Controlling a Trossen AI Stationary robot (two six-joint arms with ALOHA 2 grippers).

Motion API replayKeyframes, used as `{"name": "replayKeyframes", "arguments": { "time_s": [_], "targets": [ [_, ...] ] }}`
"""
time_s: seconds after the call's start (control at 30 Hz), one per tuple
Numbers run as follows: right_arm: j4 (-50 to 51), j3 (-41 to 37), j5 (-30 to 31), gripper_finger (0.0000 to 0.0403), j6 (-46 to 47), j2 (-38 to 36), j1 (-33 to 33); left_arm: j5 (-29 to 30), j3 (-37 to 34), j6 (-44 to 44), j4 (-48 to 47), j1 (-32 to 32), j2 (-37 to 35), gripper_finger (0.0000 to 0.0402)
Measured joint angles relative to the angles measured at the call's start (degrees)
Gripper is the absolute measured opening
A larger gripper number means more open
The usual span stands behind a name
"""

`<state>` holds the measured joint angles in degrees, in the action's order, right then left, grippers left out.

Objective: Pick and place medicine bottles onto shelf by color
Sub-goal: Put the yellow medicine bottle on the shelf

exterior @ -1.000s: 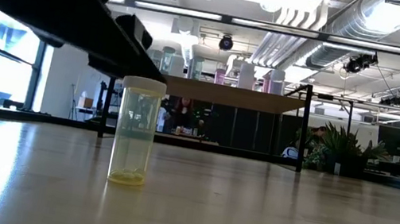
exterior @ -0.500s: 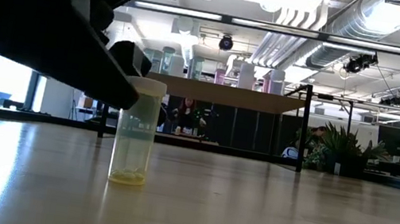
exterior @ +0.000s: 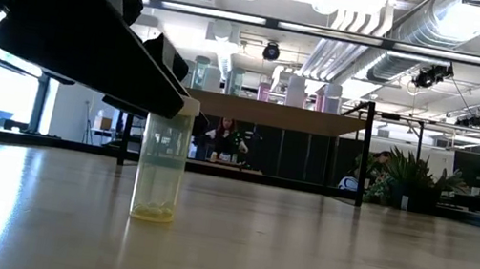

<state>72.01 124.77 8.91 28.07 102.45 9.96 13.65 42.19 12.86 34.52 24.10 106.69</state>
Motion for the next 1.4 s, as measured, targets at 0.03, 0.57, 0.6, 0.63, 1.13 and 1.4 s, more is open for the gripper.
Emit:
{"name": "replayKeyframes", "arguments": {
  "time_s": [0.03,0.57,0.6,0.63,1.13,1.4],
  "targets": [
    [0.0,0.0,0.0,0.0156,0.0,0.0,0.0,0.0,0.0,0.0,0.0,0.0,0.0,0.0159],
    [0.1,0.0,0.0,0.0156,0.0,0.0,0.0,0.7,0.0,2.9,0.1,-1.2,-3.3,0.012],
    [0.2,0.0,0.0,0.0156,0.0,0.0,0.0,0.7,0.0,3.0,0.0,-1.8,-4.0,0.012],
    [0.2,0.0,0.0,0.0156,0.0,0.0,0.0,0.8,0.0,3.0,-0.1,-2.5,-4.9,0.012],
    [-0.1,0.0,2.6,0.0156,-4.2,-1.6,3.6,0.9,0.0,-2.4,-8.5,-18.6,-23.0,0.0118],
    [-0.2,0.0,2.6,0.0156,-7.3,-2.3,7.5,0.7,0.0,-4.9,-16.4,-31.1,-33.7,0.0118]
  ]
}}
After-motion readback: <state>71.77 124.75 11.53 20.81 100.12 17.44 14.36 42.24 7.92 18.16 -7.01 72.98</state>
